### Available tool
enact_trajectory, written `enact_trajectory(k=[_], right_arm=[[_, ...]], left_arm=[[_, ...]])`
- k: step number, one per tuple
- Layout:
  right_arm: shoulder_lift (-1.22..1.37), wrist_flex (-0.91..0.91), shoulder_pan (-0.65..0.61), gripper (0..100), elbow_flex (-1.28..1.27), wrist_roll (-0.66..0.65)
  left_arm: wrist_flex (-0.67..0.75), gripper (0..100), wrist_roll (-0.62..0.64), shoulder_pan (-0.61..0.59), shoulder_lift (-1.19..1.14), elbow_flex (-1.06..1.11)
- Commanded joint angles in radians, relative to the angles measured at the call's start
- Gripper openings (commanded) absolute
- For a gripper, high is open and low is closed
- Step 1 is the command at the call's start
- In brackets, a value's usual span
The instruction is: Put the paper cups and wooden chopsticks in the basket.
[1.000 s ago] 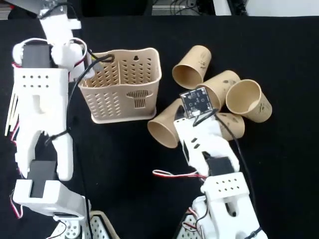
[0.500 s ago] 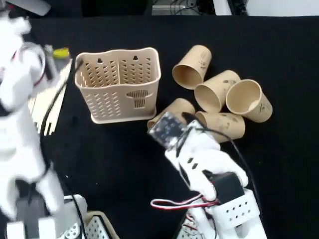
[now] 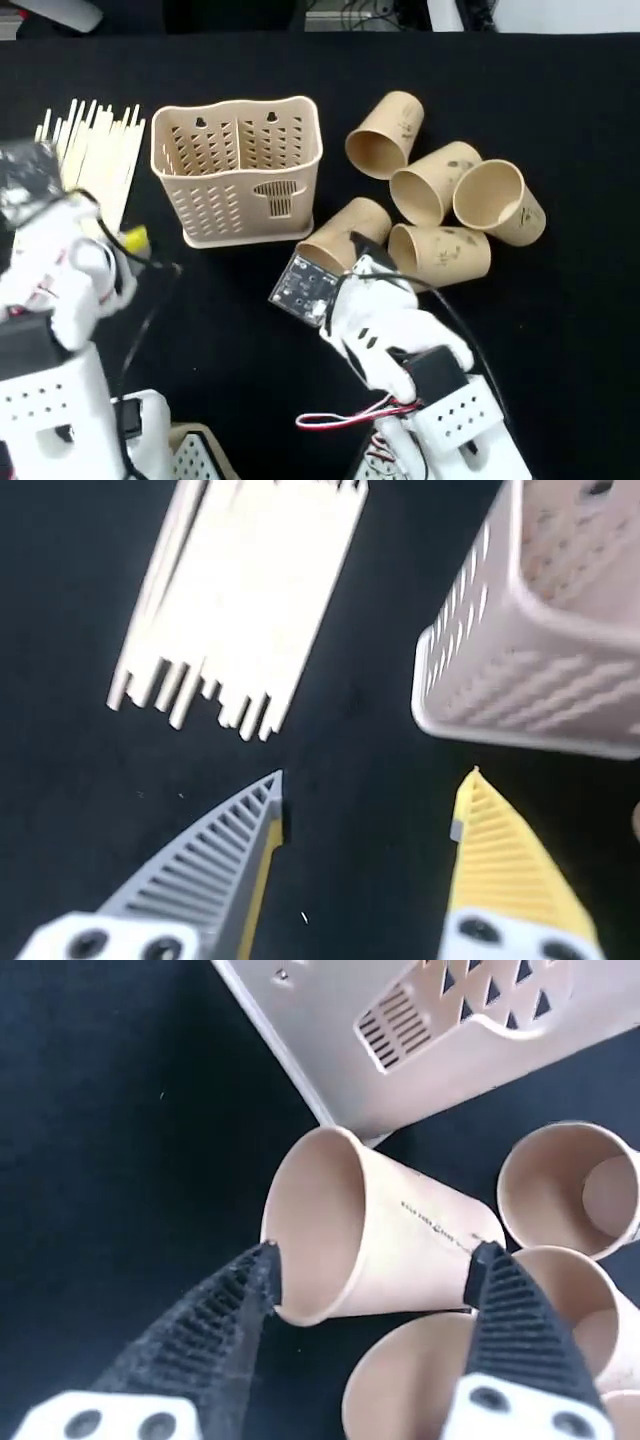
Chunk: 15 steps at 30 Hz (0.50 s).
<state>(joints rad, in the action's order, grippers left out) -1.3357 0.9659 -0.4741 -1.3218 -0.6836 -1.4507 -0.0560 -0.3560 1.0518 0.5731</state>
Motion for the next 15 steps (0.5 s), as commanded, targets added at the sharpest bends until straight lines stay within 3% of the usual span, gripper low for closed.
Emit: enact_trajectory(k=[1, 8, 15], right_arm=[[0.045, -0.109, 0.052, 31.2, -0.035, -0.044], [0.314, -0.446, 0.164, 30.9, -0.087, -0.057], [0.549, -0.694, 0.238, 30.6, -0.071, -0.057]], left_arm=[[0.084, 27, -0.002, 0.019, 0.173, 0.245], [0.183, 27, 0.015, 0.015, 0.376, 0.506], [0.215, 27, 0.014, 0.016, 0.497, 0.595]])
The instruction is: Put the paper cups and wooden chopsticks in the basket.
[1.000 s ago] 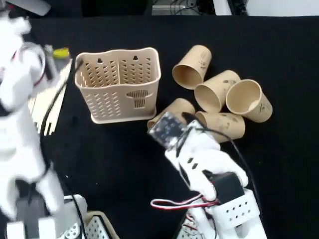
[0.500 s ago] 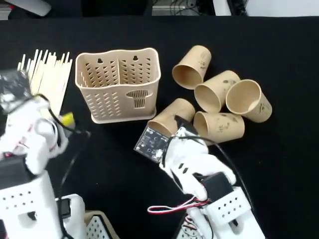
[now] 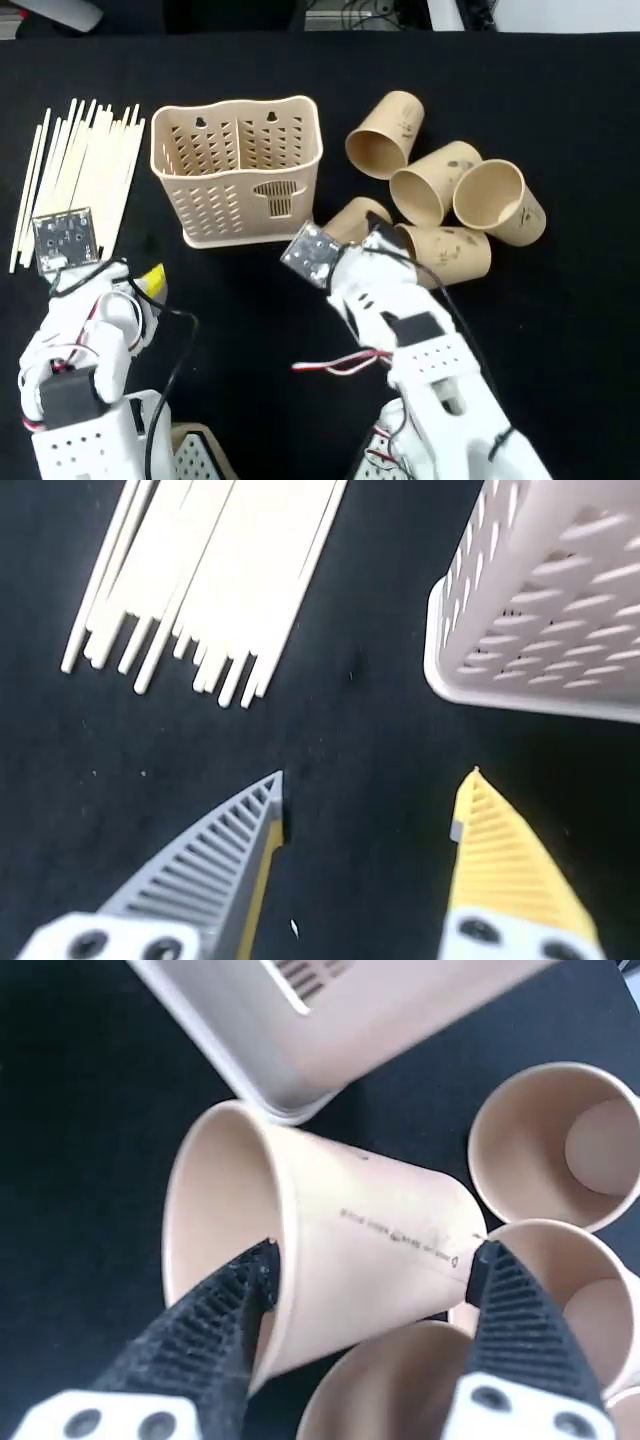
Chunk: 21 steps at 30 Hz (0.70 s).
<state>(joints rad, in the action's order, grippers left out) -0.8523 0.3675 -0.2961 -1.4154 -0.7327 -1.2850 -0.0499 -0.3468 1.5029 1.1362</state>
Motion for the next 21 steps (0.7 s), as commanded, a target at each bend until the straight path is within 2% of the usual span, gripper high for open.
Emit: enact_trajectory(k=[1, 8, 11, 16, 21], right_arm=[[0.079, -0.123, 0.081, 29.3, 0.024, -0.008], [0.036, -0.193, 0.115, 0.7, 0.021, -0.003], [-0.054, -0.152, 0.118, 3.9, 0.019, -0.002], [-0.243, 0.167, 0.12, 1.5, 0.124, -0.002], [-0.367, 0.56, 0.118, 1.5, 0.409, 0.068]], left_arm=[[0.08, 27, 0.008, 0.007, 0.048, 0.061], [0.109, 27, 0.014, 0.005, 0.049, 0.13], [0.106, 27, 0.014, 0.005, 0.055, 0.136], [0.133, 27, 0.015, 0.001, 0.057, 0.171], [0.196, 27, 0.069, -0.084, 0.057, 0.205]])
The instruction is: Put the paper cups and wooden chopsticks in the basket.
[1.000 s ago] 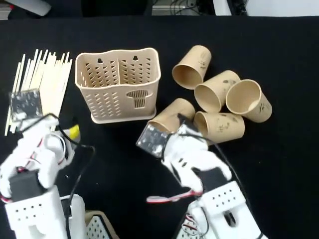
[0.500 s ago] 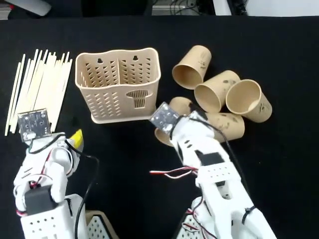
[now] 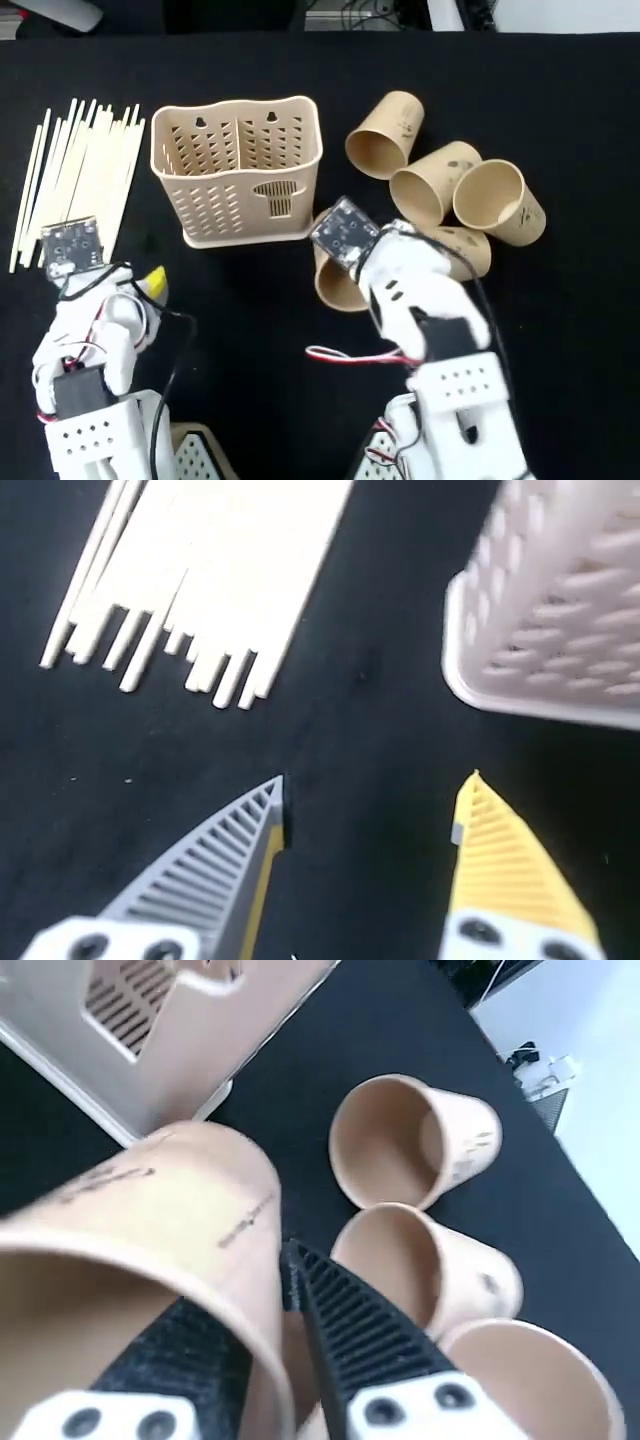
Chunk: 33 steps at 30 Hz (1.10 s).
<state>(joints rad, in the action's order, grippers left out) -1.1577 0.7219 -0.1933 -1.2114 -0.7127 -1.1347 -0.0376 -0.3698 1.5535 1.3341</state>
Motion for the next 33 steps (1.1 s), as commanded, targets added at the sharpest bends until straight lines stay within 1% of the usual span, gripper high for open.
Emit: enact_trajectory(k=[1, 4, 7, 9, 12, 18, 22, 24, 27, 33], right_arm=[[-0.061, 0.269, 0.015, 1.4, 0.272, 0.06], [-0.012, 0.408, 0.014, 1.4, 0.464, 0.087], [0.105, 0.522, 0.014, 1.4, 0.668, 0.147], [0.22, 0.591, 0.015, 1.3, 0.817, 0.213], [0.429, 0.686, 0.011, 1.3, 1.064, 0.31], [0.854, 0.89, -0.003, 1.3, 1.682, 0.397], [1.129, 1.046, -0.086, 1.3, 2.117, 0.407], [1.244, 1.045, -0.126, 1.3, 2.218, 0.423], [1.371, 1.043, -0.157, 1.3, 2.293, 0.451], [1.503, 1.039, -0.158, 1.4, 2.387, 0.448]], left_arm=[[0.052, 27, 0.066, -0.074, 0.006, 0.008], [0.049, 27, 0.074, -0.084, 0.006, 0.01], [0.055, 27, 0.089, -0.085, 0.006, 0.019], [0.08, 27, 0.114, -0.084, 0.006, 0.03], [0.095, 27, 0.115, -0.091, 0.008, 0.05], [0.098, 27, 0.115, -0.084, 0.008, 0.073], [0.144, 27, 0.115, -0.084, 0.008, 0.102], [0.146, 27, 0.12, -0.084, 0.008, 0.105], [0.147, 27, 0.121, -0.084, 0.008, 0.107], [0.149, 24, 0.123, -0.082, 0.008, 0.108]])
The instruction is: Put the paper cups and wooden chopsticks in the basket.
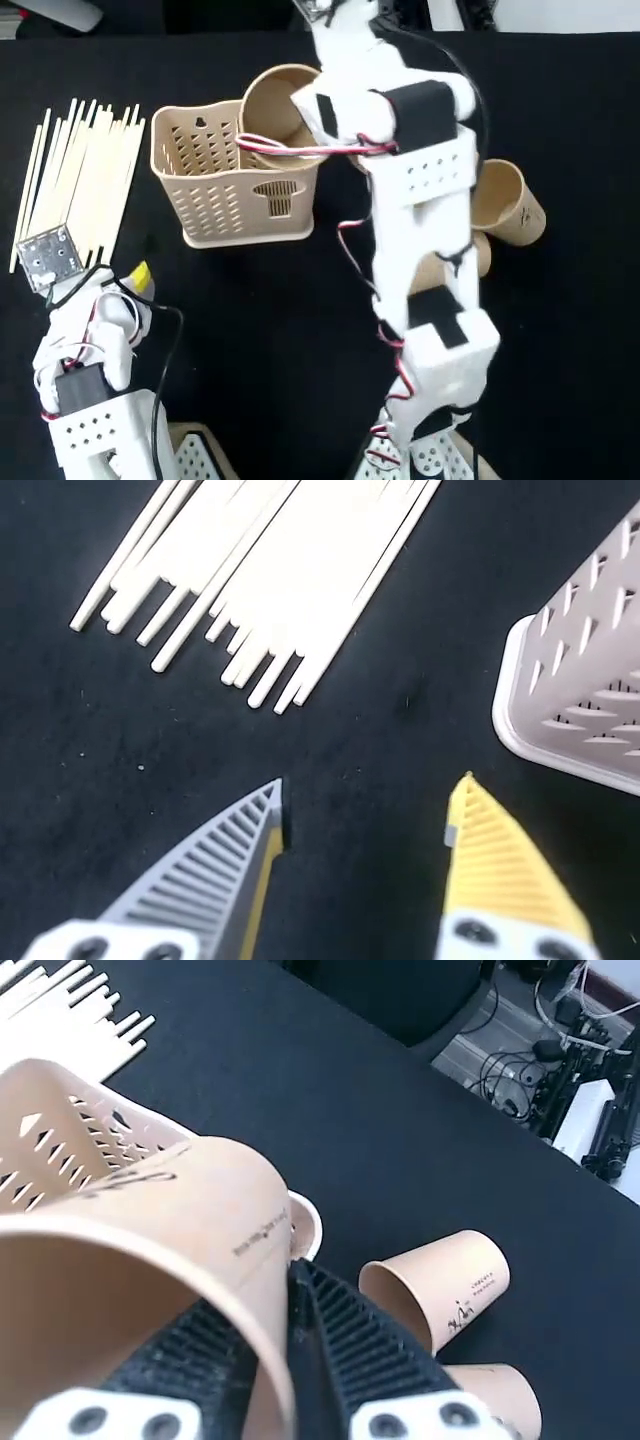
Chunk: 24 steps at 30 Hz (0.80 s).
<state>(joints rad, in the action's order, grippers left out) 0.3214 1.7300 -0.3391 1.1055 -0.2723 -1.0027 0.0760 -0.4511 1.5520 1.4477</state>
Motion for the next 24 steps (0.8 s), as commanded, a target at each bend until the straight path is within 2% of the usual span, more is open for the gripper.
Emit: enact_trajectory(k=[1, 7, 15, 17, 22, 24], right_arm=[[0.038, 0.031, -0.012, 1.4, 0.067, 0.008], [0.09, 0.037, -0.006, 1.5, 0.058, 0.014], [0.108, 0.023, -0.008, 3.2, -0.12, 0.008], [0.114, 0.023, -0.008, 9.6, -0.12, 0.006], [0.105, 0.014, -0.014, 36.8, -0.053, -0.02], [0.101, 0.015, -0.012, 40.4, 0.008, -0.046]], left_arm=[[0.017, 24, 0.009, -0.001, 0.009, -0.005], [0.017, 24, 0.009, -0.001, 0.009, -0.005], [0.017, 24, 0.009, 0.008, 0.009, -0.005], [0.012, 24, 0.005, 0.031, 0.009, -0.004], [0.017, 24, 0.002, 0.044, 0.009, 0.007], [0.017, 24, 0.002, 0.044, 0.009, 0.008]])
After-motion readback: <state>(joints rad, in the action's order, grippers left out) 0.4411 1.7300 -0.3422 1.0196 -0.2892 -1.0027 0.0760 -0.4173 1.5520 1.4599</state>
